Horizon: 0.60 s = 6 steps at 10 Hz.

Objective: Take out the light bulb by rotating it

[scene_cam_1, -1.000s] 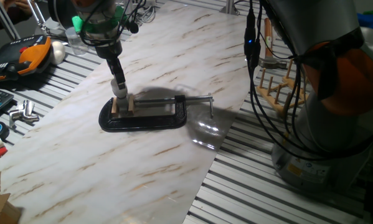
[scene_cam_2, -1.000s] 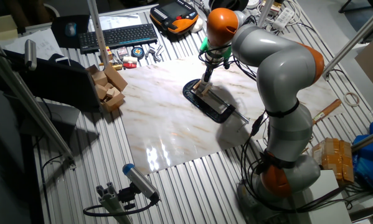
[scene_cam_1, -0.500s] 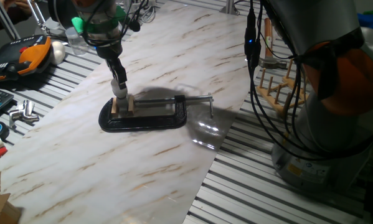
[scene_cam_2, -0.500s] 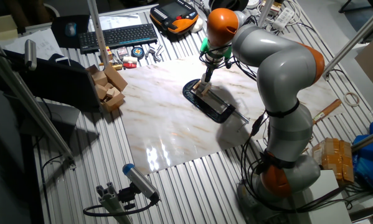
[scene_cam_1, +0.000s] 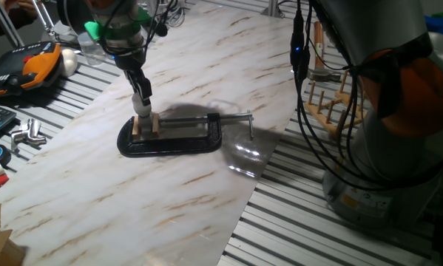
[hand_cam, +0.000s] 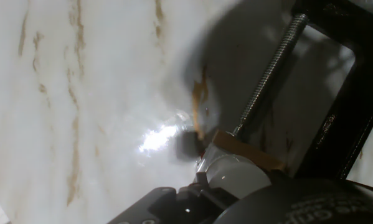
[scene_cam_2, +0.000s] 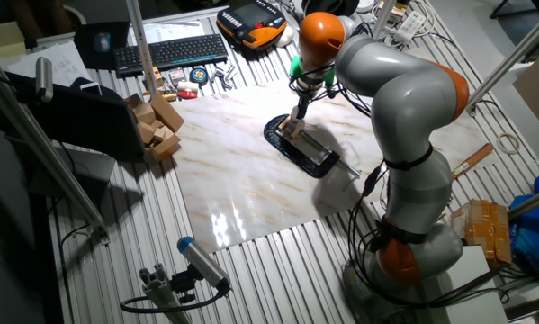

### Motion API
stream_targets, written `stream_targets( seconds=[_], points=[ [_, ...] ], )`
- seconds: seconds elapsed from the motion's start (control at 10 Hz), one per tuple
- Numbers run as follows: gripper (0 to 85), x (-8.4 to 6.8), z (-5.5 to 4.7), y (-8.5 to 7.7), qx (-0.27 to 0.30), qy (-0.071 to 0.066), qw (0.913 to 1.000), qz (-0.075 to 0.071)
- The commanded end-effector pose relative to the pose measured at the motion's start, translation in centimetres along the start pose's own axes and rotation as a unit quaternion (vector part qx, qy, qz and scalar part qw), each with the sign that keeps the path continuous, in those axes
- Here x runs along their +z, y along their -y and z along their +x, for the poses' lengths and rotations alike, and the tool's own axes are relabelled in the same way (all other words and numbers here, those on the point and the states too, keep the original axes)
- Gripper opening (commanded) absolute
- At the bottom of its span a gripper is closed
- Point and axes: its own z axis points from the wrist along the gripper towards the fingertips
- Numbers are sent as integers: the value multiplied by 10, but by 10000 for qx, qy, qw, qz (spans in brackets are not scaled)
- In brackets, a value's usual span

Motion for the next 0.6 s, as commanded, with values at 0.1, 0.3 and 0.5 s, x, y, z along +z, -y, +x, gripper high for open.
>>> stream_targets(
  seconds=[0.1,0.3,0.5],
  points=[
    [0,0,0,0,-99,-4,10000,-6],
    [0,0,0,0,-214,-18,9998,-16],
    [0,0,0,0,-421,-49,9991,-43]
  ],
)
